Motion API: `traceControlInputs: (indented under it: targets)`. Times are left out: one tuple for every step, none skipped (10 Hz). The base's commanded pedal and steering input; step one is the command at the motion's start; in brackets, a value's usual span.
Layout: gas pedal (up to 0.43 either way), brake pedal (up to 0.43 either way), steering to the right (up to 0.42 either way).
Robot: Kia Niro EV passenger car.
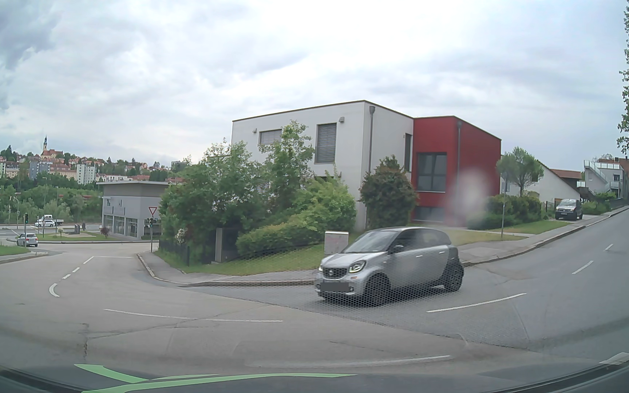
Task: Follow the waypoints while adhering to traffic rules and regulations
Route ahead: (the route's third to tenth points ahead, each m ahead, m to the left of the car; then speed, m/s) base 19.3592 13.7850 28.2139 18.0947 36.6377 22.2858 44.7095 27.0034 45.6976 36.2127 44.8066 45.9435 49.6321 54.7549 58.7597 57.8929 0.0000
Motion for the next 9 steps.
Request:
traceControlInputs:
  targets:
    - [0.000,0.311,-0.080]
    - [0.000,0.226,-0.081]
    - [0.000,0.122,-0.080]
    - [0.000,0.079,-0.080]
    - [0.000,0.085,-0.081]
    - [0.000,0.079,-0.081]
    - [0.000,0.049,-0.081]
    - [0.000,0.012,-0.081]
    - [0.000,0.000,-0.081]
